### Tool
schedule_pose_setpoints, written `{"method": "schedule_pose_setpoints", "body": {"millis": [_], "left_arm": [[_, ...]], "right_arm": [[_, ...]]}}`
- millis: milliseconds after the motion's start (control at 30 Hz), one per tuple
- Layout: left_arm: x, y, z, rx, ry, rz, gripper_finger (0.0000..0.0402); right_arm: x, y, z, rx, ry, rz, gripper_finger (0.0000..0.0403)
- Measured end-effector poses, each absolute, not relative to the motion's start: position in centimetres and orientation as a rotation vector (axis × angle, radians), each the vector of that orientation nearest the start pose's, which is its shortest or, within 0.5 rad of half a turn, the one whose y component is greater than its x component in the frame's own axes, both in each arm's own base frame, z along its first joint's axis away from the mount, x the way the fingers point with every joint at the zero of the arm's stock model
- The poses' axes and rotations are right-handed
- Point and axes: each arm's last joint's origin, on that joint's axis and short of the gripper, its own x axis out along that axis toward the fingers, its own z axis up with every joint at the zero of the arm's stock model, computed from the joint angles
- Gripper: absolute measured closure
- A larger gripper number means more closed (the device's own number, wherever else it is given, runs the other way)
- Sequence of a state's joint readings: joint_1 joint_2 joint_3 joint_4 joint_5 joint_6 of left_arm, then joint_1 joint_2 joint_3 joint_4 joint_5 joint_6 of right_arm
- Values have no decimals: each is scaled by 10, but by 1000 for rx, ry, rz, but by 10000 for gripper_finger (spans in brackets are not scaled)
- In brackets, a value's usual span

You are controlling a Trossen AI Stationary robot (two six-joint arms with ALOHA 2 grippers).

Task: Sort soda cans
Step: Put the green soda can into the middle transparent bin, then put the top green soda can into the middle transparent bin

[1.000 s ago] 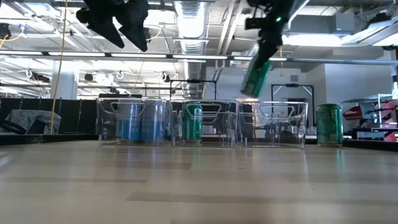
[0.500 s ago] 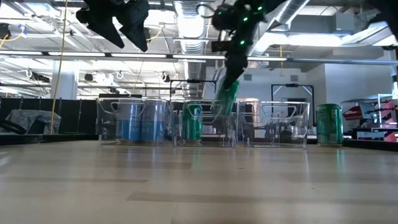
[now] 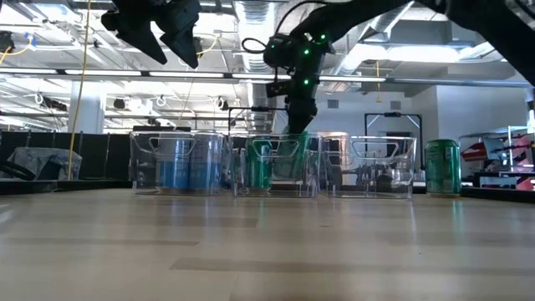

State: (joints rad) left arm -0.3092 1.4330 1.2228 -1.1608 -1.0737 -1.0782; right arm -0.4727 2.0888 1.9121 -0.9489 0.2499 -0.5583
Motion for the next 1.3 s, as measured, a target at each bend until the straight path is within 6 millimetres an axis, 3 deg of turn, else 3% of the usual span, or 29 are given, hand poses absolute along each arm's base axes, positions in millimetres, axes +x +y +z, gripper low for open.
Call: {"method": "schedule_pose_setpoints", "body": {"millis": [233, 400, 667, 1000, 1100, 1300], "left_arm": [[248, -52, 293, -51, 573, 1060, 10], [248, -52, 293, -54, 571, 1061, 10], [248, -52, 293, -55, 570, 1061, 10], [248, -52, 293, -57, 569, 1062, 10], [248, -52, 293, -57, 569, 1062, 10], [248, -52, 293, -57, 569, 1062, 10]], "right_arm": [[395, -213, 249, -331, 1298, -281, 108], [396, -215, 252, -311, 1250, -265, 99], [398, -219, 254, -306, 1206, -286, 42], [397, -218, 255, -293, 1216, -297, 35], [388, -214, 264, -271, 1263, -284, 35], [366, -202, 308, -234, 1277, -299, 35]]}}
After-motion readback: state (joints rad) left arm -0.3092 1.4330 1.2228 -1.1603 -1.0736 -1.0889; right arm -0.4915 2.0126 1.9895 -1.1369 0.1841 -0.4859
